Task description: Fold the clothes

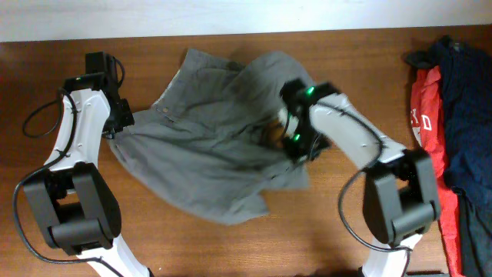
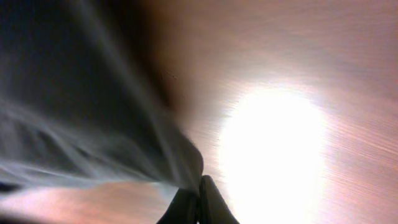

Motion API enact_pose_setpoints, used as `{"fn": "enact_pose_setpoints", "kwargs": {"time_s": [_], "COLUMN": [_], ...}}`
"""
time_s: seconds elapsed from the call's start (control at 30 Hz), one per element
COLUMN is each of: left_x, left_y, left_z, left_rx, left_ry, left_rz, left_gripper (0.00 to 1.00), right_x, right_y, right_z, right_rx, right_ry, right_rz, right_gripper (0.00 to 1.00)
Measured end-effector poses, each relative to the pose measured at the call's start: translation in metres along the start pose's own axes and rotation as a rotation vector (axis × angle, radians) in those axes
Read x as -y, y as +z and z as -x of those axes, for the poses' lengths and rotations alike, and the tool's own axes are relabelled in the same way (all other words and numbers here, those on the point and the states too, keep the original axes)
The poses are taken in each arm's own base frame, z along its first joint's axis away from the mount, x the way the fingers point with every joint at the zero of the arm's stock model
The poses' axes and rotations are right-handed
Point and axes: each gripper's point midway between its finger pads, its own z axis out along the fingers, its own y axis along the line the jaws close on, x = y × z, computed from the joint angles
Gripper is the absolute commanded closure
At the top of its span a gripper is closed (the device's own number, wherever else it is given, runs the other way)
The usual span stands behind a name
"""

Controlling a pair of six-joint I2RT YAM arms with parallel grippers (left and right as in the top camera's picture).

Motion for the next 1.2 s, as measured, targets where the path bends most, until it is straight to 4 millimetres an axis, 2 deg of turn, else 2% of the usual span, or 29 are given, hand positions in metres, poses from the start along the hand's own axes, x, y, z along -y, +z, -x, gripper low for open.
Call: {"fn": "enact_pose_setpoints", "kwargs": {"time_s": [0.13, 0.2, 0.3, 0.33, 0.43, 0.5, 0.6, 0.8, 0.97, 1.03, 1.13, 1.17, 1.2], "left_x": [0.001, 0.006, 0.014, 0.012, 0.002, -0.002, -0.004, -0.003, -0.003, -0.003, -0.003, -0.003, -0.003], "left_y": [0.000, 0.000, -0.002, -0.002, 0.000, 0.001, 0.002, 0.002, 0.002, 0.002, 0.002, 0.002, 0.002], "left_z": [0.000, 0.000, -0.001, 0.000, 0.001, 0.001, 0.002, 0.002, 0.002, 0.002, 0.002, 0.003, 0.002], "left_rx": [-0.002, -0.003, -0.001, 0.002, 0.001, 0.000, 0.000, 0.002, 0.004, 0.004, 0.004, 0.004, 0.004], "left_ry": [0.000, 0.001, 0.012, 0.011, -0.007, -0.014, -0.017, -0.016, -0.017, -0.017, -0.017, -0.017, -0.017], "left_rz": [-0.007, -0.029, -0.049, -0.043, -0.019, -0.015, -0.010, -0.009, -0.009, -0.009, -0.009, -0.010, -0.009], "left_gripper": [1.00, 1.00, 1.00, 1.00, 1.00, 1.00, 1.00, 1.00, 1.00, 1.00, 1.00, 1.00, 1.00], "right_x": [0.057, 0.075, 0.088, 0.094, 0.107, 0.108, 0.095, 0.054, 0.041, 0.042, 0.047, 0.049, 0.050], "right_y": [-0.086, -0.125, -0.153, -0.156, -0.151, -0.142, -0.127, -0.088, -0.042, -0.022, 0.000, 0.004, 0.005], "right_z": [0.029, 0.039, 0.045, 0.044, 0.038, 0.030, 0.021, 0.012, 0.019, 0.019, 0.034, 0.043, 0.053], "right_rx": [0.222, 0.346, 0.448, 0.455, 0.430, 0.388, 0.324, 0.217, 0.208, 0.204, 0.267, 0.305, 0.352], "right_ry": [0.152, 0.201, 0.230, 0.240, 0.276, 0.283, 0.258, 0.145, 0.091, 0.062, 0.012, -0.001, -0.014], "right_rz": [-0.119, -0.136, -0.142, -0.146, -0.117, -0.085, -0.027, 0.080, 0.099, 0.093, 0.065, 0.055, 0.048], "right_gripper": [0.96, 0.96, 0.41, 0.35, 0.21, 0.21, 0.20, 0.21, 0.02, 0.02, 0.04, 0.07, 0.17]}}
